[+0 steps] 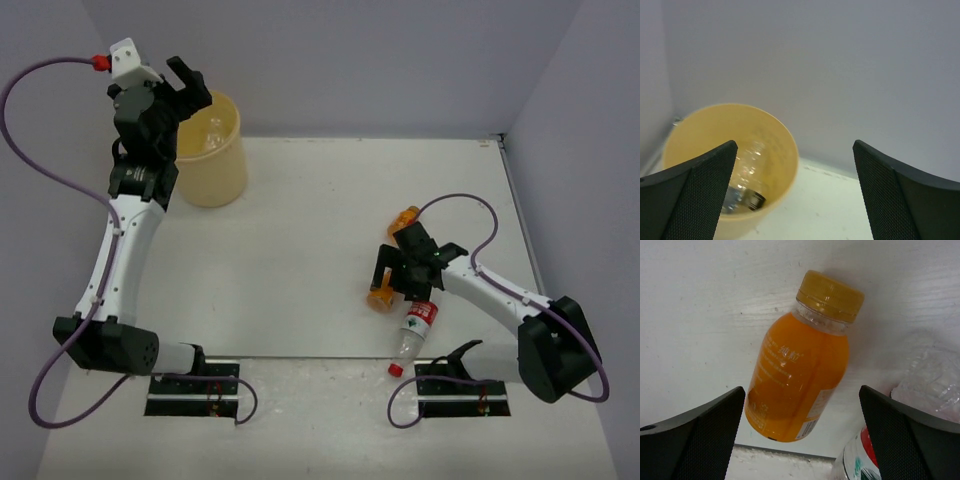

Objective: Put the plastic bottles in the bin

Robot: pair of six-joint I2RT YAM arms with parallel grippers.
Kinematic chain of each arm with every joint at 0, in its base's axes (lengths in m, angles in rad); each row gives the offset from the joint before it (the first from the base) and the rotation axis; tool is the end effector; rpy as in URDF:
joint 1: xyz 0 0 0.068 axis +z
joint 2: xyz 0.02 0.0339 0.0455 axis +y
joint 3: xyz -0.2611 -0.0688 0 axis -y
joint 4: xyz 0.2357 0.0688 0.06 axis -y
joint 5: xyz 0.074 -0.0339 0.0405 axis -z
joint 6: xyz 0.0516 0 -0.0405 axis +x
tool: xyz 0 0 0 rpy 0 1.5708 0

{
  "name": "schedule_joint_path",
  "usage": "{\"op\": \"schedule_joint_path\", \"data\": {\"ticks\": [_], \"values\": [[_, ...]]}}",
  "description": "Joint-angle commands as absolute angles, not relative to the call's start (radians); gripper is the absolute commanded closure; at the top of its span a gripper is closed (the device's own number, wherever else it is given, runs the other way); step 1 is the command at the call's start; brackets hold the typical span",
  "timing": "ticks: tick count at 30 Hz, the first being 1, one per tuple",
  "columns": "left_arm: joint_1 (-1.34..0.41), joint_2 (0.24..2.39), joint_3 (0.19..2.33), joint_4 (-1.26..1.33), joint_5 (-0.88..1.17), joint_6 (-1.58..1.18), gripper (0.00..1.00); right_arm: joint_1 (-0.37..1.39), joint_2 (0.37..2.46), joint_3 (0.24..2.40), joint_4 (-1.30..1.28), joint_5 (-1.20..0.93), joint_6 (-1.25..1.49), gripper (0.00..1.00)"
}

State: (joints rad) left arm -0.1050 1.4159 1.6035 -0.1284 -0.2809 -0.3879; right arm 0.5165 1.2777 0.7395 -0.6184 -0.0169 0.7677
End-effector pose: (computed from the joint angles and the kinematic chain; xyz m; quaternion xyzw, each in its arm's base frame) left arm 0.3232 -0.0197 0.4817 -0.1966 0.6580 -0.0827 0.7222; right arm 0.1980 0.1135 0.1792 0.1209 0.9711 0.1298 0.1597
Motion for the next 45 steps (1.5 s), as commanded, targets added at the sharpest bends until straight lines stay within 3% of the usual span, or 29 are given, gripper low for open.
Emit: {"op": "schedule_joint_path", "data": {"ticks": [1,4,8,14,19,21,26,36,38,45], "values": [[-0.133,1.329,1.361,-0.107,0.105,-0.500,0.00,0.525,1.313,0.711,-0.462,-0.012,0.841,0.01],[-0.187,1.277,1.240,-0.093,0.138,-0.519,0.00,0.526,1.335,0.700,-0.442,-0.018,0.841,0.04],[-0.251,1.186,1.068,-0.054,0.141,-0.561,0.00,0.527,1.339,0.679,-0.418,-0.028,0.830,0.19],[-0.294,1.128,0.904,0.048,0.298,-0.600,0.00,0.534,1.316,0.659,-0.338,-0.093,0.773,0.59],[-0.328,1.184,0.839,0.148,0.517,-0.635,0.00,0.546,1.277,0.701,-0.229,-0.239,0.605,0.76],[-0.360,1.232,0.823,0.211,0.620,-0.657,0.00,0.561,1.247,0.704,-0.146,-0.283,0.523,0.79],[-0.478,1.326,0.846,0.242,0.625,-0.661,0.00,0.603,1.170,0.703,-0.006,-0.465,0.379,0.84],[-0.623,1.440,0.925,0.257,0.569,-0.676,0.01,0.642,1.151,0.745,0.103,-0.495,0.353,0.84],[-0.629,1.439,0.921,0.256,0.559,-0.678,0.14,0.643,1.142,0.744,0.116,-0.495,0.364,0.84],[-0.630,1.422,0.914,0.253,0.535,-0.689,0.93,0.644,1.135,0.743,0.125,-0.481,0.385,0.83]]}}
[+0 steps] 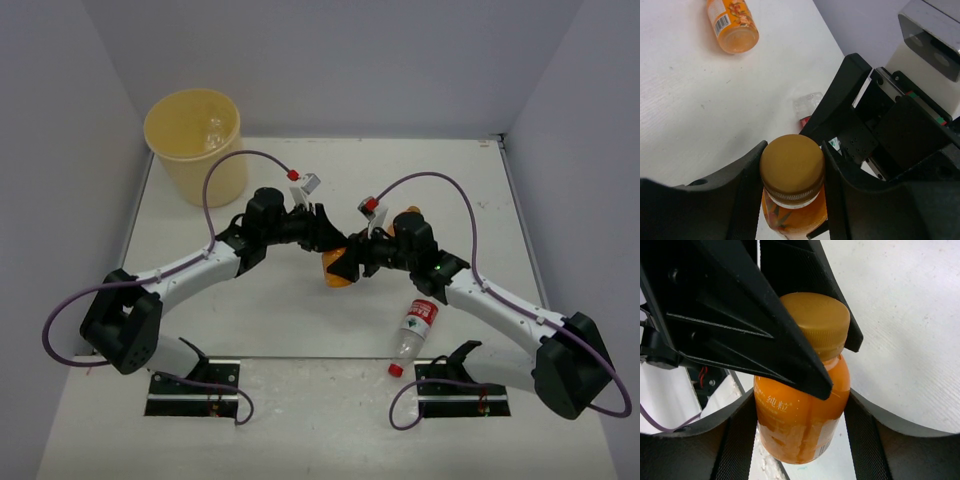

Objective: Put the plastic bottles in the bin

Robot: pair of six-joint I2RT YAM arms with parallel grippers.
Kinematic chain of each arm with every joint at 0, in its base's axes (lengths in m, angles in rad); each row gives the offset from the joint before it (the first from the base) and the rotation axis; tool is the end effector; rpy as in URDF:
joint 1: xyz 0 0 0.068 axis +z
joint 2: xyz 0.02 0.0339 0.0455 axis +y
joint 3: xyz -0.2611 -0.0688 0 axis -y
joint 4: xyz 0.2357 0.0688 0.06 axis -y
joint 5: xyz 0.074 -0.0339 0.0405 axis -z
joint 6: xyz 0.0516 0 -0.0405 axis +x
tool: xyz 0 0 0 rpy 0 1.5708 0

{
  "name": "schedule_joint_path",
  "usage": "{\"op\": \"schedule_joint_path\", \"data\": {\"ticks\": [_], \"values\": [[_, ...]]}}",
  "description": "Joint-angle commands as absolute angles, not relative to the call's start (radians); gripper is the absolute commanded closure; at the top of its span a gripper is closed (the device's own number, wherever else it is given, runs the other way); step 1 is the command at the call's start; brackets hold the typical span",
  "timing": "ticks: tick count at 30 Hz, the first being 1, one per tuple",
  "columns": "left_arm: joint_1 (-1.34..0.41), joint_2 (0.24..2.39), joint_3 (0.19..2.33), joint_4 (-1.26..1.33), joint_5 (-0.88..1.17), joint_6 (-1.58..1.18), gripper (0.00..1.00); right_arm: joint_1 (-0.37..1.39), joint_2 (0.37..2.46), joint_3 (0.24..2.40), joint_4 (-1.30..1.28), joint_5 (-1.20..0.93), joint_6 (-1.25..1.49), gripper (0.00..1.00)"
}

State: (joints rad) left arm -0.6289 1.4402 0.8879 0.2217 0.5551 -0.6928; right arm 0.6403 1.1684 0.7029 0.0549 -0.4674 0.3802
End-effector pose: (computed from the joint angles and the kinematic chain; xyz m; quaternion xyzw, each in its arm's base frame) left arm 0.2505 -0.2159 0.2615 0.1341 0.7874 -0.5191 0.3043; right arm 0.1989 0.1772 0.2536 -0.2314 0.7903 0.4294 0.3707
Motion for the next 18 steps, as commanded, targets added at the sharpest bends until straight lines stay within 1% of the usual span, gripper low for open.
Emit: {"op": "schedule_joint_path", "data": {"ticks": [1,3,4,6,7,8,9,11,15,16,18], "values": [[-0.630,1.420,0.914,0.253,0.530,-0.691,0.95,0.644,1.133,0.743,0.123,-0.477,0.386,0.83],[-0.631,1.415,0.914,0.253,0.522,-0.693,1.00,0.644,1.131,0.745,0.119,-0.469,0.388,0.81],[-0.632,1.414,0.915,0.252,0.516,-0.693,1.00,0.644,1.131,0.748,0.115,-0.465,0.389,0.76],[-0.630,1.410,0.917,0.255,0.503,-0.690,1.00,0.644,1.131,0.755,0.102,-0.458,0.395,0.53],[-0.630,1.406,0.920,0.253,0.490,-0.688,1.00,0.644,1.131,0.759,0.091,-0.455,0.396,0.39],[-0.629,1.403,0.926,0.242,0.469,-0.678,1.00,0.643,1.130,0.766,0.069,-0.445,0.404,0.24],[-0.629,1.398,0.946,0.208,0.448,-0.670,1.00,0.644,1.129,0.779,0.055,-0.430,0.409,0.03],[-0.629,1.393,0.988,0.152,0.352,-0.608,1.00,0.644,1.115,0.801,0.003,-0.412,0.414,0.01],[-0.610,1.386,1.116,0.039,0.134,-0.520,1.00,0.643,1.063,0.824,-0.077,-0.363,0.424,0.01],[-0.597,1.387,1.154,0.015,0.099,-0.510,1.00,0.643,1.049,0.830,-0.096,-0.349,0.431,0.01],[-0.519,1.383,1.202,0.002,0.108,-0.495,1.00,0.643,1.021,0.839,-0.143,-0.298,0.448,0.01]]}}
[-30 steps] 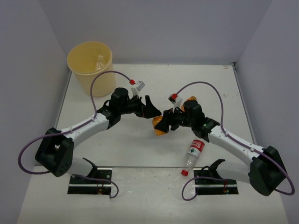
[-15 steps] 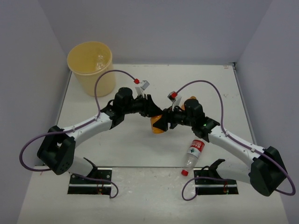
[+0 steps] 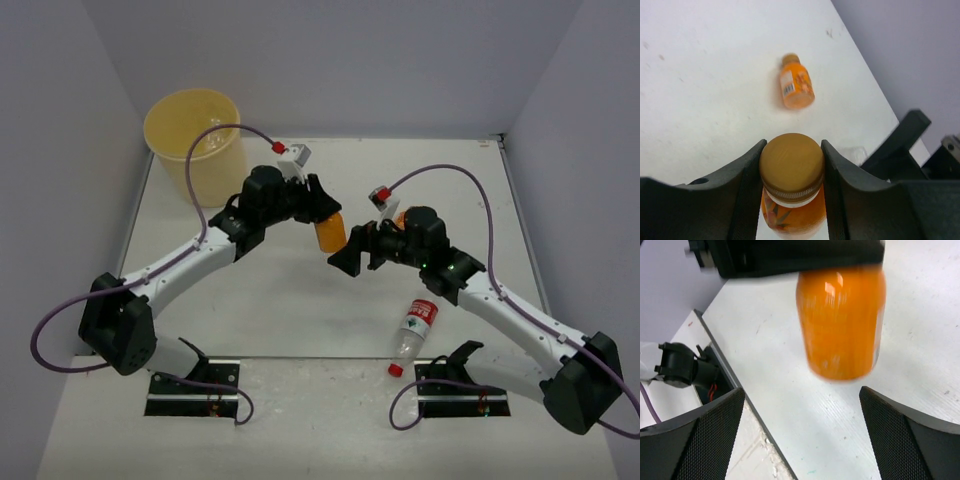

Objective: Put the plastic bottles in the bin

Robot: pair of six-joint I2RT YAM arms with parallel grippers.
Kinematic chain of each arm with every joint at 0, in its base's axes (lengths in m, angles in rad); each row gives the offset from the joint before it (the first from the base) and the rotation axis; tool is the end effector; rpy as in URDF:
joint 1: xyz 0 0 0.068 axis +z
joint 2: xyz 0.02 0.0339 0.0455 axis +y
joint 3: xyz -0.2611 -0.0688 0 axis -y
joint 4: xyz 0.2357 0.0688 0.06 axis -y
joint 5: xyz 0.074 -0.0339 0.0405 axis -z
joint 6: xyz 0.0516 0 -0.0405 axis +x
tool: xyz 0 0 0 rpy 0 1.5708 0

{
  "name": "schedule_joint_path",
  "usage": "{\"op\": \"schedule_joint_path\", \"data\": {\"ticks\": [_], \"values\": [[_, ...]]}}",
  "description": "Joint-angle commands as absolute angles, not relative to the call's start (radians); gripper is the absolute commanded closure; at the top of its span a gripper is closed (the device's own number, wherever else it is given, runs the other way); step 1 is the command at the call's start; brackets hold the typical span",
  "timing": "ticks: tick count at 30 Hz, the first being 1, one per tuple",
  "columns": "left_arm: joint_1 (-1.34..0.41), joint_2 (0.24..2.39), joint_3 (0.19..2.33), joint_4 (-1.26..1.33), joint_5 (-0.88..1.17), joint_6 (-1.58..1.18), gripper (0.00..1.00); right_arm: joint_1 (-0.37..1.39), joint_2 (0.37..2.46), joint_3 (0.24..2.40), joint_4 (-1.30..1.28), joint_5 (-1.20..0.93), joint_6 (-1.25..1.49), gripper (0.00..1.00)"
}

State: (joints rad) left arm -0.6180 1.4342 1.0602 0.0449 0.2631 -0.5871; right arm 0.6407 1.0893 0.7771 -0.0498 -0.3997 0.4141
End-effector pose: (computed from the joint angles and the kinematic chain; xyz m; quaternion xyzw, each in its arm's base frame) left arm 0.2717 -0.2096 0.3019 0.0888 0.8051 -0.4147 0.4147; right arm 0.1928 0.1688 0.2866 -0.2033 0.7885 0.4215 0.3991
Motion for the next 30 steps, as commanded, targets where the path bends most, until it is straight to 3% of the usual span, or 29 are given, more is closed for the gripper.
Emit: {"op": "schedule_joint_path", "data": {"ticks": [1,4,8,12,15,19,21,23,24,25,26,27,30], "values": [[-0.480,1.380,1.237,0.002,0.119,-0.490,1.00,0.644,1.001,0.841,-0.162,-0.277,0.452,0.01],[-0.360,1.391,1.371,-0.056,0.036,-0.456,1.00,0.643,0.963,0.850,-0.220,-0.155,0.477,0.01],[-0.294,1.440,1.575,-0.071,-0.280,-0.341,1.00,0.632,0.958,0.882,-0.363,0.098,0.573,0.01],[-0.243,1.535,1.699,-0.045,-0.527,-0.241,1.00,0.535,0.976,0.894,-0.418,0.119,0.649,0.01],[-0.153,1.615,1.782,-0.072,-0.571,-0.216,1.00,0.444,0.993,0.887,-0.421,0.008,0.675,0.01],[-0.072,1.708,1.829,-0.077,-0.562,-0.215,1.00,0.414,1.014,0.890,-0.454,0.042,0.674,0.01],[-0.050,1.760,1.858,-0.109,-0.572,-0.221,0.94,0.398,1.025,0.901,-0.488,0.079,0.694,0.01],[-0.035,1.806,1.900,-0.162,-0.567,-0.235,0.83,0.376,1.033,0.907,-0.510,0.089,0.704,0.01],[-0.030,1.822,1.912,-0.175,-0.552,-0.239,0.69,0.356,1.034,0.906,-0.515,0.076,0.707,0.01],[-0.025,1.843,1.928,-0.193,-0.539,-0.241,0.35,0.347,1.037,0.905,-0.515,0.068,0.710,0.01],[-0.025,1.851,1.933,-0.193,-0.528,-0.239,0.12,0.338,1.037,0.904,-0.515,0.059,0.713,0.01],[-0.023,1.862,1.946,-0.211,-0.522,-0.241,0.01,0.326,1.038,0.904,-0.514,0.048,0.712,0.01],[-0.023,1.855,1.960,-0.227,-0.498,-0.239,0.00,0.314,1.039,0.903,-0.515,0.056,0.704,0.01]]}}
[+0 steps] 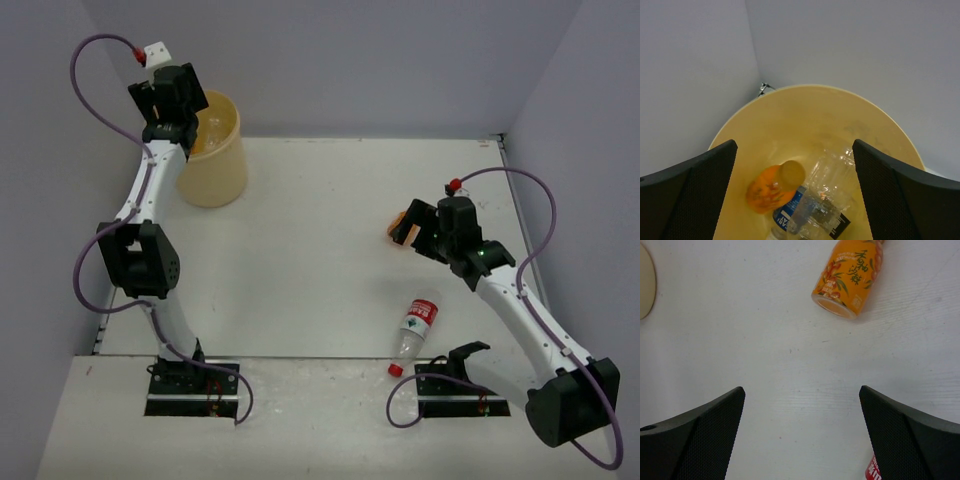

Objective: Put the plastic bottles in the bin

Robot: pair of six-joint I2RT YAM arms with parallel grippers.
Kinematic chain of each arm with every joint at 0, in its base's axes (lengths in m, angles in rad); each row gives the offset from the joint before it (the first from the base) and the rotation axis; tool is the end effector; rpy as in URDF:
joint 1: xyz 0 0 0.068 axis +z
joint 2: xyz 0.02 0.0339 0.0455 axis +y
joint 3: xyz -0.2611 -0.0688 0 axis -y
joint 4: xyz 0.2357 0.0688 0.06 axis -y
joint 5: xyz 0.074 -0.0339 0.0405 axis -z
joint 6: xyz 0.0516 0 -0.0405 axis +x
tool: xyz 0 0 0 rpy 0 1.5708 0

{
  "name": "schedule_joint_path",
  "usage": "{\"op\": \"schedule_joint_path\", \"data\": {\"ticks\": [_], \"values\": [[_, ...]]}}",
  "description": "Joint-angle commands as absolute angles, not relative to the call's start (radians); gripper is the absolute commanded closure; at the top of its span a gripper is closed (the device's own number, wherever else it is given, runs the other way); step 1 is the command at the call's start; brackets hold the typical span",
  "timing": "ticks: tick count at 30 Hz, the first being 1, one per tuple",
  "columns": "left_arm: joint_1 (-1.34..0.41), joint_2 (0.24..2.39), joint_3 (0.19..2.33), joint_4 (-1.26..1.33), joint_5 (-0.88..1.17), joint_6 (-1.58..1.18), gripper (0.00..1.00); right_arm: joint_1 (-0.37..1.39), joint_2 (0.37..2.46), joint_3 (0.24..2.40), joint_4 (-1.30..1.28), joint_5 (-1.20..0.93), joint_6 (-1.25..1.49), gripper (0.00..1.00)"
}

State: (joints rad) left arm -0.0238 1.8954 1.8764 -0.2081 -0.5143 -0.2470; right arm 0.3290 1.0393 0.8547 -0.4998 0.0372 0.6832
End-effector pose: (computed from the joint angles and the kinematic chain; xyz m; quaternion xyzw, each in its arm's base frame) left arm 0.4564 0.0145 0.3897 -0.2416 0.7346 0.1160 0.6233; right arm 0.2161 0.0717 0.2749 0.1670 0.8877 0.1932 0.3832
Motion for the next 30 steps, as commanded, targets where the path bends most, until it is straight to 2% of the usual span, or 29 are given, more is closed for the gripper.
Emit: {"op": "schedule_joint_path", "data": {"ticks": [1,6,8,9,11,14,21,30], "values": [[-0.023,1.849,1.961,-0.227,-0.488,-0.237,0.00,0.307,1.041,0.904,-0.515,0.060,0.703,0.01],[-0.027,1.763,1.977,-0.326,-0.351,-0.273,0.00,0.254,1.104,0.928,-0.515,0.060,0.733,0.01],[-0.038,1.674,1.895,-0.352,-0.258,-0.325,0.00,0.231,1.166,0.954,-0.514,0.064,0.769,0.01],[-0.048,1.663,1.839,-0.352,-0.226,-0.342,0.00,0.226,1.194,0.968,-0.513,0.067,0.779,0.01],[-0.143,1.507,1.657,-0.288,-0.196,-0.338,0.00,0.224,1.278,1.020,-0.505,0.077,0.787,0.01],[-0.270,1.360,1.395,-0.219,-0.249,-0.316,0.00,0.224,1.394,1.098,-0.503,0.097,0.789,0.01],[-0.305,1.111,0.986,-0.126,0.047,-0.429,0.00,0.221,1.593,1.217,-0.524,0.164,0.757,0.01],[-0.307,0.958,0.873,-0.167,0.023,-0.442,0.00,0.219,1.742,1.241,-0.555,0.202,0.736,0.01]]}}
